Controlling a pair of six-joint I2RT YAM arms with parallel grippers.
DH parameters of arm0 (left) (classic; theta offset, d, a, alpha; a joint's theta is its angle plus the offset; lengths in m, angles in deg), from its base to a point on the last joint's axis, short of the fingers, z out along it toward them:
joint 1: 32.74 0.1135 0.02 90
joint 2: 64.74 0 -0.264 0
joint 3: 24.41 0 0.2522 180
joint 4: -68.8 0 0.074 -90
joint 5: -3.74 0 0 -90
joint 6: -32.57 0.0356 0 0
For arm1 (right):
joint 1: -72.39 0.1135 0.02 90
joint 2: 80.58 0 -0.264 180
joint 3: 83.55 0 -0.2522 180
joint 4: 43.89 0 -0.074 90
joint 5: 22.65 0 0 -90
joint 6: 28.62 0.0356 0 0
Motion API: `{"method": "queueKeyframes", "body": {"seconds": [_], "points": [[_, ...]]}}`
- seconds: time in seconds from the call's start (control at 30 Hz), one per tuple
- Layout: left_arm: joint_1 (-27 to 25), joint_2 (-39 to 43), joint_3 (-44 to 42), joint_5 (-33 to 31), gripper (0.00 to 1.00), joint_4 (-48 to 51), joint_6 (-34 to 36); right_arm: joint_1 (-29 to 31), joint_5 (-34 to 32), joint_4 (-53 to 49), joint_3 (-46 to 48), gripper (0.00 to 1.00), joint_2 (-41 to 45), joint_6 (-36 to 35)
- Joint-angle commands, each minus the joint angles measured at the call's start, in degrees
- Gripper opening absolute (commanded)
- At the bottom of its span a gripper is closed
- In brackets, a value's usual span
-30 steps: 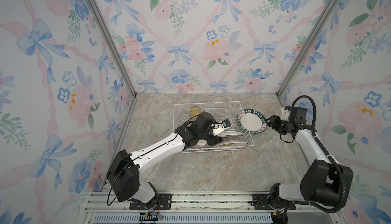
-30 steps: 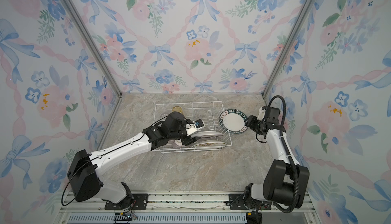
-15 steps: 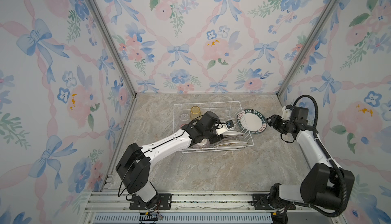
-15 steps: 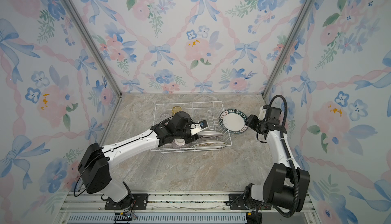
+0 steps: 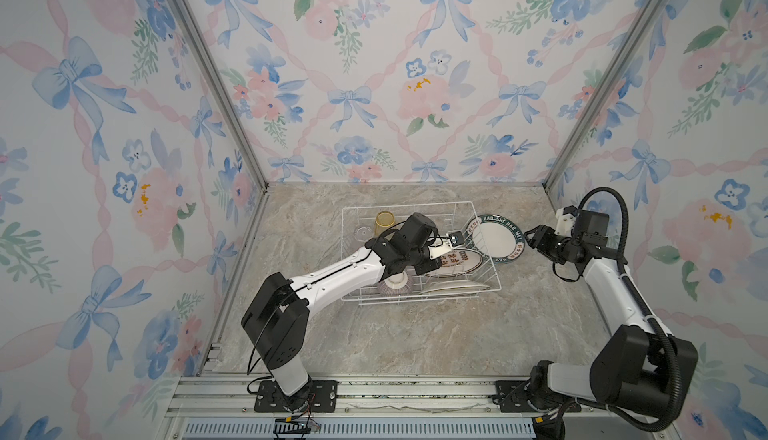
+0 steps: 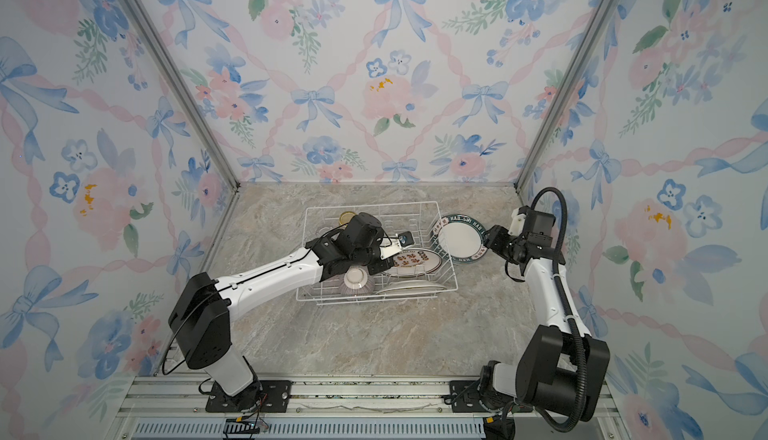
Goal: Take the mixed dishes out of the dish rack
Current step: 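Close the left gripper on the red-lettered plate's rim in the rack, then lift the red-lettered plate out of the rack with the left gripper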
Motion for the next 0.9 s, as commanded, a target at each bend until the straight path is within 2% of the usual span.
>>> {"method": "queueKeyframes", "body": {"seconds": [0.0,0.1,0.23,0.6,0.77,0.87], "points": [[-0.2,-2.4,1.2,1.2,0.05,2.4,-2.4,-0.5,1.1,0.4,1.0,0.56,1.1,0.0],[-0.4,-3.7,1.8,-2.3,0.00,2.3,-2.8,-0.7,1.2,0.5,1.2,0.56,1.3,0.0],[-1.5,-5.7,2.6,-9.2,0.00,2.2,-3.0,-0.5,1.5,1.1,1.3,0.56,1.2,0.3],[-3.8,-8.7,3.8,-21.2,0.00,1.5,-2.4,-0.5,1.8,1.3,1.1,0.56,1.3,0.3],[-4.7,-6.6,0.5,-26.4,0.00,-5.3,-1.4,-0.4,2.1,1.5,1.2,0.56,1.3,0.5],[-4.5,-4.4,-0.8,-26.4,0.00,-8.2,-1.3,-0.3,2.4,1.7,1.1,0.56,1.3,0.4]]}}
